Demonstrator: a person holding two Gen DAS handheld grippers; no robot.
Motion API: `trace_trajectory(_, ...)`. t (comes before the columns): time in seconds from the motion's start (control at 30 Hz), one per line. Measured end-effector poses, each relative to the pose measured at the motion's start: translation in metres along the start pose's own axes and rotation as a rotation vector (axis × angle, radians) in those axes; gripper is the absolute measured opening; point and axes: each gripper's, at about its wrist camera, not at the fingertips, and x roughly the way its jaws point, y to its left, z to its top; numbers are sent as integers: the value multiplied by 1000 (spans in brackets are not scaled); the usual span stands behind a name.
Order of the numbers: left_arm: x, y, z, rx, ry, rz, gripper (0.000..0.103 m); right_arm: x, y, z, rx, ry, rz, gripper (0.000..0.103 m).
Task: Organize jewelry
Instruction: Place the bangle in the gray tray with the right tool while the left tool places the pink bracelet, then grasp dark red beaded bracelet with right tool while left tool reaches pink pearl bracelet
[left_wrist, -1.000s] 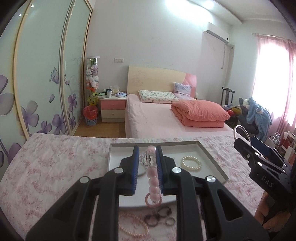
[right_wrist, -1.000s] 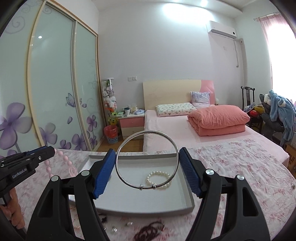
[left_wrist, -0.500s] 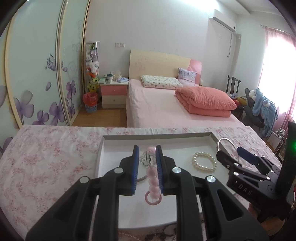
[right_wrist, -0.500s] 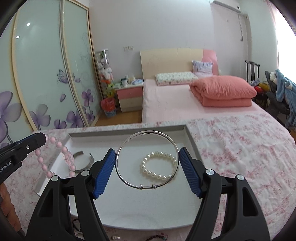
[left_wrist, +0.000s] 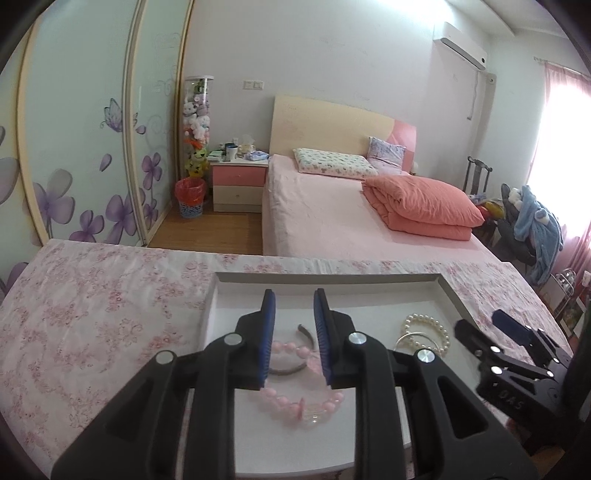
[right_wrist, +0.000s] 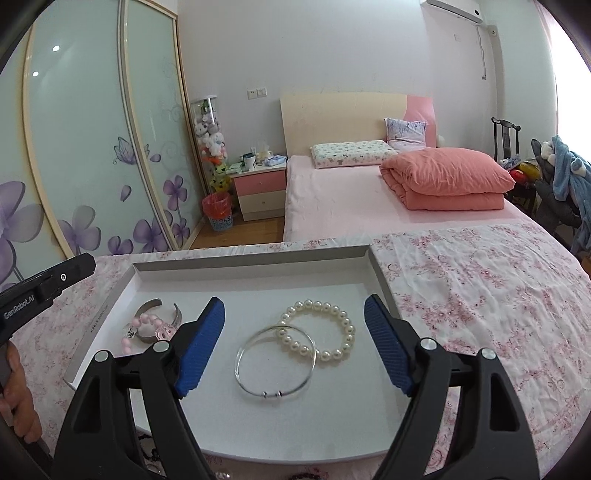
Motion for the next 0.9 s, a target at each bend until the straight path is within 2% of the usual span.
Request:
trace_trajectory(0.3,-17,12,-5,-20,-7,24,26,-12,2,-1,-12,-8,4,78)
trace_trajectory(0.57,-37,27,-26,-35,13,45,28,-32,3,-16,-35,1,3,77)
trace_trajectory(0.73,-53,40,-53,-20,41,66,34,-50,-5,-38,-53,42,-2,77)
trace_trajectory(0.9,-60,54,-81,-17,97,69,36,-56,-10,-65,-68,139,-10,72)
